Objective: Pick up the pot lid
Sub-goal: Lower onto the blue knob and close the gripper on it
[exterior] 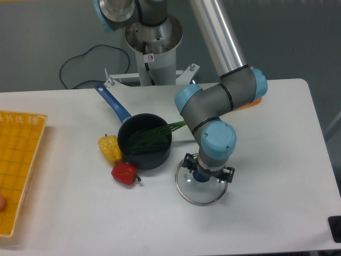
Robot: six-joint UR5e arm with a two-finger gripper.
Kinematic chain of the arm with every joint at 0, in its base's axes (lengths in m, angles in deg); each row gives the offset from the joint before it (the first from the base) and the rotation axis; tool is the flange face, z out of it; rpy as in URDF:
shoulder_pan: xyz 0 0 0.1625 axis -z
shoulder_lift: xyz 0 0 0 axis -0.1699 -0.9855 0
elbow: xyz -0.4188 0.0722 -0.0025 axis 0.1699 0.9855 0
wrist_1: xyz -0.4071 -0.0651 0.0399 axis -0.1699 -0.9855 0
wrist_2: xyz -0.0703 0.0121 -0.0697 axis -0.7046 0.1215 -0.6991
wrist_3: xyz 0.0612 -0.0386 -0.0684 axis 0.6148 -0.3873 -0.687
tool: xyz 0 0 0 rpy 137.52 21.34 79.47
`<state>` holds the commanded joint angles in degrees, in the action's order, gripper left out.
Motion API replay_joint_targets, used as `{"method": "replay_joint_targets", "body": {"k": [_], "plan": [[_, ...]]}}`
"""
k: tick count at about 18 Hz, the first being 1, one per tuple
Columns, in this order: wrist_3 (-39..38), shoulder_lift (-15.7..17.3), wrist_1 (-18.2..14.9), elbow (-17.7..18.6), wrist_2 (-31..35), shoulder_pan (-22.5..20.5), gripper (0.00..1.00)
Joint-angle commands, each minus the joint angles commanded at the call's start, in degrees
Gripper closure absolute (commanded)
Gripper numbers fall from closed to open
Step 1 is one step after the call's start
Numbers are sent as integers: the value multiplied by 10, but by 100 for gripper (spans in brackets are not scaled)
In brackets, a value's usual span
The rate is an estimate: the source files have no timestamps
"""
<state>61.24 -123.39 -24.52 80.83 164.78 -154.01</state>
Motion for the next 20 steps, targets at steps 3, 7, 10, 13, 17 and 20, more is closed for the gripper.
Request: {"method": "replay_joint_targets", "body": {"k": [3,7,10,13,17,20], "plan": [[0,0,1,4,-1,0,0],[0,-2,0,4,0,0,0],[0,-2,1,5,0,0,1],[1,-3,1,5,-1,0,5],[0,-4,1,4,-2,0,15],[1,-4,1,4,-2,0,18]]}}
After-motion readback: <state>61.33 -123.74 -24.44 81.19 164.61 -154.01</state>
